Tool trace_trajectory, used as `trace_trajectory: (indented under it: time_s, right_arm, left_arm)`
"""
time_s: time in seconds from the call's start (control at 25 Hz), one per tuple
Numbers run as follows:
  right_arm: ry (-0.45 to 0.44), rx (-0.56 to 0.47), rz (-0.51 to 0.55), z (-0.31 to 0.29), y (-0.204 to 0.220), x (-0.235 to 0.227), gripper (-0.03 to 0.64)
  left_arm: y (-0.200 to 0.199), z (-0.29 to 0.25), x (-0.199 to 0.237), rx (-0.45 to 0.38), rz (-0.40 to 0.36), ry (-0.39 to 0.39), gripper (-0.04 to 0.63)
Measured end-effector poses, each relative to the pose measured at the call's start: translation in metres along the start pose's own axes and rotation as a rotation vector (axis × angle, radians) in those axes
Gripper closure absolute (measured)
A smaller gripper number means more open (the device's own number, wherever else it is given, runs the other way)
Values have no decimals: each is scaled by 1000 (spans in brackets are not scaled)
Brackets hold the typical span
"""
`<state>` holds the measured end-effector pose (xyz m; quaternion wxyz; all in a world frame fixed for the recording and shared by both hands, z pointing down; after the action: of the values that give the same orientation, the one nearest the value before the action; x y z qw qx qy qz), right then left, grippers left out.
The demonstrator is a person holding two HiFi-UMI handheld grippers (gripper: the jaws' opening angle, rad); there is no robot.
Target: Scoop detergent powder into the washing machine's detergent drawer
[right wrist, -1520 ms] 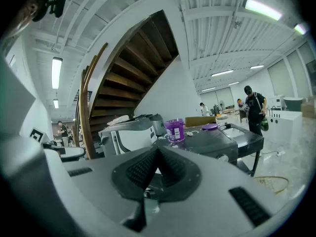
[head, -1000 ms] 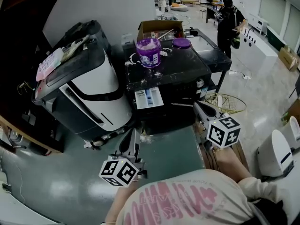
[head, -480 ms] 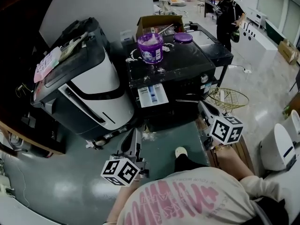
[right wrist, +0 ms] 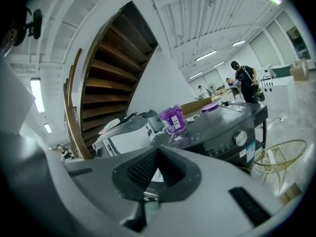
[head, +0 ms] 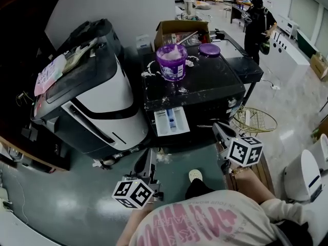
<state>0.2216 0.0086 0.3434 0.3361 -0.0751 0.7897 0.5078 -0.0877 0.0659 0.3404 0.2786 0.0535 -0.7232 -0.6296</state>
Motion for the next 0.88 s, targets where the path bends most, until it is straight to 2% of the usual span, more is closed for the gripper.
trace_trajectory:
  time_s: [0.2,0.4,0.56,0.72,0.88]
  right_arm:
    - [-51,23,42,-43,-28,-10,623]
    - [-100,-5,80,-74,-71,-17,621]
    - [-120,-12,109,-99,-103,-27,621]
    - [-130,-1,148,-129,-127,-41,620]
    - [-145,20,191,-162,-148,-57,620]
  left_arm:
    - [-12,-53,8,-24,6,12,595]
    - [-39,-104,9,-60,-47,28,595]
    - [-54,-138,16,-86,-57,-1,595]
    - [-66,-168,28,-134,-71,-72,595]
    - [-71,-197,38,-150,-83,-92,595]
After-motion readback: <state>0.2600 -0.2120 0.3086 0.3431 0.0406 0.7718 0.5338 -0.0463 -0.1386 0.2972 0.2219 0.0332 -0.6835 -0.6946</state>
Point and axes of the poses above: the fingertips, and each gripper's own axes: z backward along the fingers, x to its left, y out of its underside, the point moved 7 cm from there along z, backward along the fingers, and after that the axes turned 12 degrees about -z, right-handed, at the moved point
